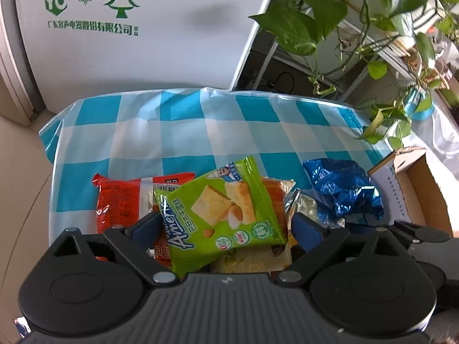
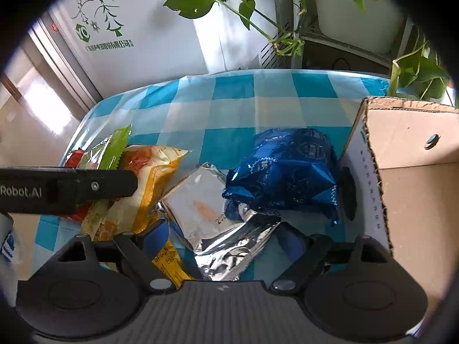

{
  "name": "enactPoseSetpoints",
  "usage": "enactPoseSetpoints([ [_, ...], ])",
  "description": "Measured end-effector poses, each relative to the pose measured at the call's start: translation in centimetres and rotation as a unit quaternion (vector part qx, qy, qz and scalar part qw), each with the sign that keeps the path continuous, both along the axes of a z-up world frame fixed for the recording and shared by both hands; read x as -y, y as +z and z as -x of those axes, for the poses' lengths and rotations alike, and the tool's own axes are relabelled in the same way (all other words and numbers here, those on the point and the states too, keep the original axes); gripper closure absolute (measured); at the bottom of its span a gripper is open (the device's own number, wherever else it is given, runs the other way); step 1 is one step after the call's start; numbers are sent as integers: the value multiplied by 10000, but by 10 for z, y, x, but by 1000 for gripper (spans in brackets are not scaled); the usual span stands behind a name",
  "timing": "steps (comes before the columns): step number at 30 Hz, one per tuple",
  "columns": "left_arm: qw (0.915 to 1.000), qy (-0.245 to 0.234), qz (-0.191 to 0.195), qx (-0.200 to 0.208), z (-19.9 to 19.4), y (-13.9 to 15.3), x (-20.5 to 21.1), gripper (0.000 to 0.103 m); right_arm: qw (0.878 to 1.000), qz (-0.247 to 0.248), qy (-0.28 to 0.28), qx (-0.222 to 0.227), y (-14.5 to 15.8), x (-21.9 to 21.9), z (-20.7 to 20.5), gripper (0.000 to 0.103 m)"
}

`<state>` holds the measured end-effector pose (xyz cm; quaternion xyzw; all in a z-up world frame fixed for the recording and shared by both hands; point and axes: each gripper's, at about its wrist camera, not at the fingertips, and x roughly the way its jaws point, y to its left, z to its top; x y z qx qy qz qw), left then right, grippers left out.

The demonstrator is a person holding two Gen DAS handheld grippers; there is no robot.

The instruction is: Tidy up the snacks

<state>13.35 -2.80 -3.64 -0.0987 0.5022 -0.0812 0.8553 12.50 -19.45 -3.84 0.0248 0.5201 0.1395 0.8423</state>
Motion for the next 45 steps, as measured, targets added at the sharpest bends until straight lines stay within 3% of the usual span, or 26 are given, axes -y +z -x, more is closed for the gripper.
enactPoseSetpoints([
  [8,9999,4,118,124,5,3,-4,27,9997,175,163,81,3,-8,8,29],
  [16,9996,-32,196,221,11,8,-7,32,9999,118,37,9,12,-1,13,38],
  [19,9994,-58,209,259,13,11,-8,34,10000,30,28,-20,15,3,16,47],
  [29,9951,-961,164,154,22,17,-3,33,9963,-280,673,-450,20,12,24,46],
  [33,9933,-1082,140,373,23,21,-10,26,9959,-322,818,-226,33,14,28,39],
  [34,9919,-1159,100,505,23,22,-12,24,9962,-274,811,-140,36,15,28,33],
  [36,9858,-1467,-153,802,22,25,-8,22,9970,-160,754,86,38,17,27,31],
  [39,9693,-2074,-666,1142,21,26,-3,18,9971,-123,733,144,34,17,21,26],
  [43,9530,-2638,-786,1263,15,18,-3,17,9954,11,933,222,25,10,15,24],
  [45,9409,-2981,-902,1332,16,13,0,17,9946,46,1012,235,23,8,12,22],
])
